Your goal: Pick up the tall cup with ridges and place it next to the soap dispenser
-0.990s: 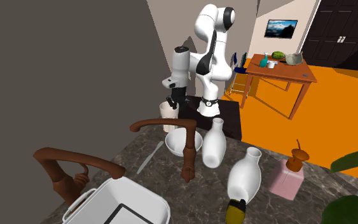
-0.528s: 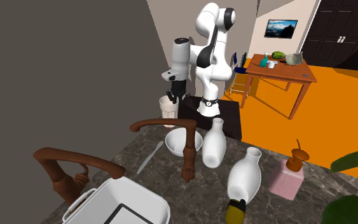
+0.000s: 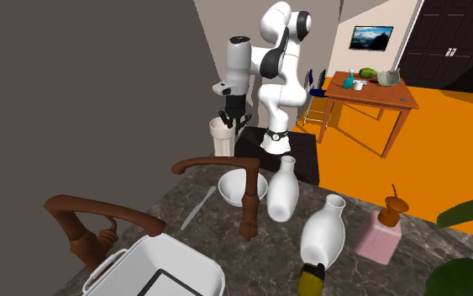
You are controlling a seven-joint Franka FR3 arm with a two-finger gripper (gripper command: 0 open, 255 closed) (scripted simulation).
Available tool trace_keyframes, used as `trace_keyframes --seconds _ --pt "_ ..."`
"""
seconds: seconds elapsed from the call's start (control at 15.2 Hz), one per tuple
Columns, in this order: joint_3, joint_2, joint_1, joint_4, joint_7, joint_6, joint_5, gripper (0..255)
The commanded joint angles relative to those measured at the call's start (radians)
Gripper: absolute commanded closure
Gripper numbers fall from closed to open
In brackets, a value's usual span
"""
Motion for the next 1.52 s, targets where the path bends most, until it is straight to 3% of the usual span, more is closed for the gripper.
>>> trace_keyframes --seconds 0.0,1.45 --pt "0.005 -0.014 0.001 0.018 0.0 -0.032 0.002 255" --pt "0.039 -0.042 0.012 0.292 -0.018 -0.334 0.03 255"
